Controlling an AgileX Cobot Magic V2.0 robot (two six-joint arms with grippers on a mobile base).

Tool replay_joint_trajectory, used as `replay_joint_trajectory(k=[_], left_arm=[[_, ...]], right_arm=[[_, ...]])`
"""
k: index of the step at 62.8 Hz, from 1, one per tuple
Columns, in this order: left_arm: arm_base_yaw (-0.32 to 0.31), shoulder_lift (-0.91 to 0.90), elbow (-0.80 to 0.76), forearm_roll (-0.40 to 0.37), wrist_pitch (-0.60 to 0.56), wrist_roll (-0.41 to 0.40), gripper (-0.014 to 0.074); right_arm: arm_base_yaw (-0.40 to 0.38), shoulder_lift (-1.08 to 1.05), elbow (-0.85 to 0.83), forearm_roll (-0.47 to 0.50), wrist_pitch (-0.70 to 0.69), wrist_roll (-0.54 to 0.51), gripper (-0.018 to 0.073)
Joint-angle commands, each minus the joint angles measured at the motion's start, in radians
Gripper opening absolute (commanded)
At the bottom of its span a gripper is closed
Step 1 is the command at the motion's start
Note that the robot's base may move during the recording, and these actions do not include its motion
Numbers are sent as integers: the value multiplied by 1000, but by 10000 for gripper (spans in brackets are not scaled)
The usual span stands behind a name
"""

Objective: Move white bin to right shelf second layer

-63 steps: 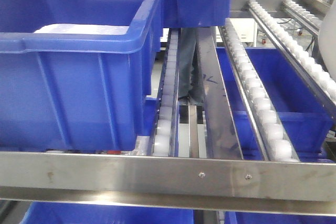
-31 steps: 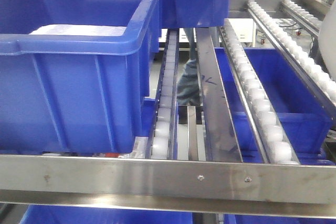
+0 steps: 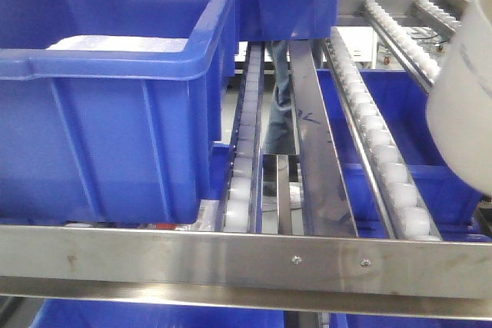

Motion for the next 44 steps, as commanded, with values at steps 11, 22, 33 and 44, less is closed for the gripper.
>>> replay_joint_trajectory(k=[11,22,33,44], left_arm=[[-7,-18,28,-1,-83,-5,85],[-7,-18,28,-1,-83,-5,85],[-7,-18,28,-1,-83,-5,85],[-7,-18,28,-1,-83,-5,85]], right_arm=[[-125,143,-62,125,-175,-138,55],[-122,216,-62,131,-197,-158,55],[-122,276,-62,133,-210,-158,55],[-122,344,-53,134,-209,-158,55]])
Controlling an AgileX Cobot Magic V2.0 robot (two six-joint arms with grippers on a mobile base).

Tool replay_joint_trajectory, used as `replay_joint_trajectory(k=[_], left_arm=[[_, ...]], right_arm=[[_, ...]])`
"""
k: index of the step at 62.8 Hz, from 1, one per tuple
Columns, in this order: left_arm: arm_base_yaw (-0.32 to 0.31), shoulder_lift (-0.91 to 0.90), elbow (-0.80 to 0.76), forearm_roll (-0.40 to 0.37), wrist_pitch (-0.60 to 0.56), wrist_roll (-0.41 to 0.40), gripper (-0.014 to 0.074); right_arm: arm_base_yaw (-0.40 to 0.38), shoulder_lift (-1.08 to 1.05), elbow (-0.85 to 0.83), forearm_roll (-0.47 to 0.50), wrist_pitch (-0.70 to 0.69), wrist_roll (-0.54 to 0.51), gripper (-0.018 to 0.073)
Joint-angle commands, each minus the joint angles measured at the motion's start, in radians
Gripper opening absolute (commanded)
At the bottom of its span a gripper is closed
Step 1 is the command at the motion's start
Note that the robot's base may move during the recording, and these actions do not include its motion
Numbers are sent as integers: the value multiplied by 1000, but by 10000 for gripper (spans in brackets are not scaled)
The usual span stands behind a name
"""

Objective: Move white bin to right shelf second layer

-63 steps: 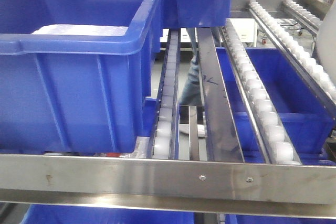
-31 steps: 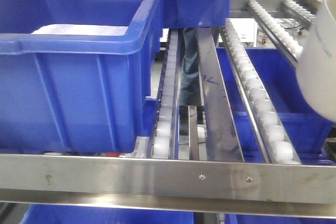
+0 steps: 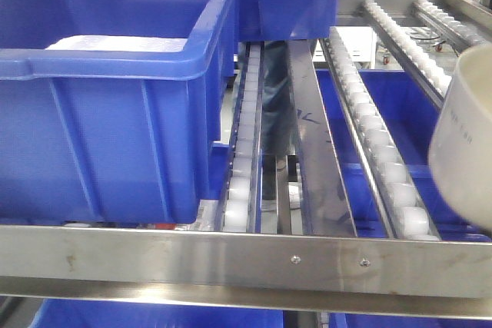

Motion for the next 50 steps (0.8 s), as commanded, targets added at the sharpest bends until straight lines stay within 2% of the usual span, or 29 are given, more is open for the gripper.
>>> replay_joint_trajectory(k=[1,15,24,28,50], left_arm=[[-7,-18,28,-1,-83,-5,85],[-7,-18,28,-1,-83,-5,85],[-7,-18,28,-1,-83,-5,85],[-7,-18,28,-1,-83,-5,85],[-7,-18,28,-1,-83,-5,85]], right_arm=[[-4,3,-30,14,-72,-10,55],[-4,11,-30,21,-97,-9,83],[-4,11,-32,45,-92,-9,268],[-4,4,-35,45,-87,-9,319],[7,-196,-28,45,-37,-10,315]])
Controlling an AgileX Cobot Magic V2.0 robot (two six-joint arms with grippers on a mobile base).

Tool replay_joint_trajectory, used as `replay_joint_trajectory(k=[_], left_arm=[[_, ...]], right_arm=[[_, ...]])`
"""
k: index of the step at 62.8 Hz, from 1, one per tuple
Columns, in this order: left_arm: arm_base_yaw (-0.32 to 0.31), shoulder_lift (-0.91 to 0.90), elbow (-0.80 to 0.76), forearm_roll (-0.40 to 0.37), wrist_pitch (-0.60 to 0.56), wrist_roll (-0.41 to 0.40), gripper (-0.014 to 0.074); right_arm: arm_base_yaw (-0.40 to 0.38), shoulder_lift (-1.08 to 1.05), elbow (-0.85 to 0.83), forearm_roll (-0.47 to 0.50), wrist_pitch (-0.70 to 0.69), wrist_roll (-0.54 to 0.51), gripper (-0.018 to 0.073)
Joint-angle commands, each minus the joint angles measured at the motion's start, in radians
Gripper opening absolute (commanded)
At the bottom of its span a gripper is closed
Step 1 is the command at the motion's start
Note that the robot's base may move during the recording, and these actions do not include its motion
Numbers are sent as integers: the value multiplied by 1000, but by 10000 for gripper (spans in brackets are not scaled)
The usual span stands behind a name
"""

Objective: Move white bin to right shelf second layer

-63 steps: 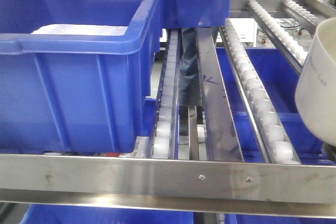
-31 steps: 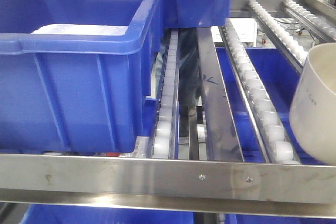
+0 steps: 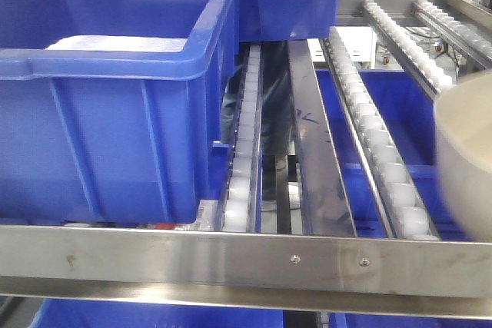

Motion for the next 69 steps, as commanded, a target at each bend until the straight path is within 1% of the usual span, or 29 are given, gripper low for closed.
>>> replay_joint_trajectory(k=[1,5,11,15,18,24,34,39,48,69], left_arm=[[-7,-18,28,-1,-83,-5,85],[-7,-18,28,-1,-83,-5,85],[-7,-18,28,-1,-83,-5,85],[-7,-18,28,-1,-83,-5,85],[-7,-18,28,-1,-83,-5,85],[-7,-18,28,-1,-83,-5,85],[-7,-18,28,-1,-83,-5,85],[-7,-18,28,-1,-83,-5,85],[-7,-18,28,-1,-83,-5,85],[-7,-18,28,-1,-83,-5,85]], right_arm=[[0,-88,-27,-4,-45,-10,311],[0,-136,-11,-22,-63,-12,258],[0,-198,27,-57,-128,-11,128],[0,-249,71,-96,-187,-11,41],[0,-285,106,-129,-247,-11,59],[0,-370,182,-172,-346,-11,55],[0,-514,322,-176,-588,-10,55],[0,-583,386,-176,-663,-10,55],[0,-650,438,-176,-663,-10,55],[0,-653,445,-176,-644,-10,55]])
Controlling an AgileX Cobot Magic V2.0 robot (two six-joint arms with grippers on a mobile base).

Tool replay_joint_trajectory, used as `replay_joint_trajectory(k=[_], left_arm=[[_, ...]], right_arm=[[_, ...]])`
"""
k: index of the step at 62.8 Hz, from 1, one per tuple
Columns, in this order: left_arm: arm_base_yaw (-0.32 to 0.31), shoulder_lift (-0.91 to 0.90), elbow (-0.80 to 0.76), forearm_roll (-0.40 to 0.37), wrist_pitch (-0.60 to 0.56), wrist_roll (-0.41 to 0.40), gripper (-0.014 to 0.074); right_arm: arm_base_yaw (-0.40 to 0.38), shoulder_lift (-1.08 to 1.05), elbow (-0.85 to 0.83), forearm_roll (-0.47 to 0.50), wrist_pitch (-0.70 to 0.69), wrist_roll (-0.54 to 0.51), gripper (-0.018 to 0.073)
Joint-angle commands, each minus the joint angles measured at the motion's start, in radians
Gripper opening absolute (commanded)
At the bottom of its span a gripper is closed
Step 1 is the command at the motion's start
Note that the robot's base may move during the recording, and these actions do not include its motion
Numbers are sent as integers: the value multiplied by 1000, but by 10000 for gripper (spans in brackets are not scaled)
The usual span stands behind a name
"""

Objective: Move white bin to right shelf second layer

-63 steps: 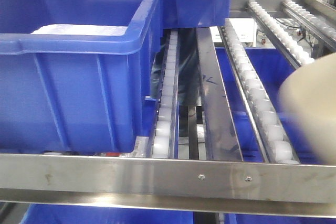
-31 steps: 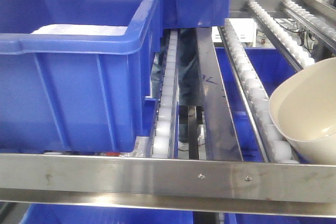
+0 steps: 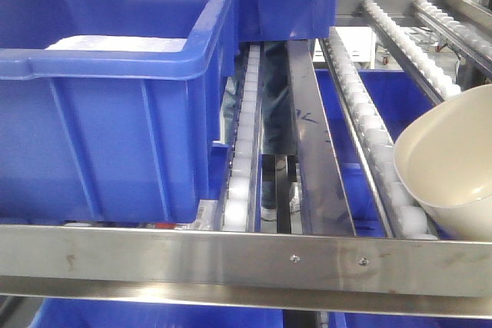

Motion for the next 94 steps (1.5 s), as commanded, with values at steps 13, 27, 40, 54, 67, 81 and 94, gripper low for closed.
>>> replay_joint_trajectory(k=[13,27,40,54,67,81,94], left_arm=[[-7,-18,28,-1,-83,-5,85],[-7,-18,28,-1,-83,-5,85],[-7,-18,28,-1,-83,-5,85],[-7,-18,28,-1,-83,-5,85],[-7,-18,28,-1,-83,-5,85],[-7,-18,28,-1,-83,-5,85],[-7,-18,28,-1,-83,-5,85]], right_arm=[[28,-48,24,-41,-58,-10,55],[68,-326,144,-107,-12,66,55],[70,-450,222,-128,99,345,55],[107,-495,223,-48,259,316,55],[129,-495,223,49,240,53,55],[129,-495,223,49,216,52,55],[129,-495,223,49,216,52,55]])
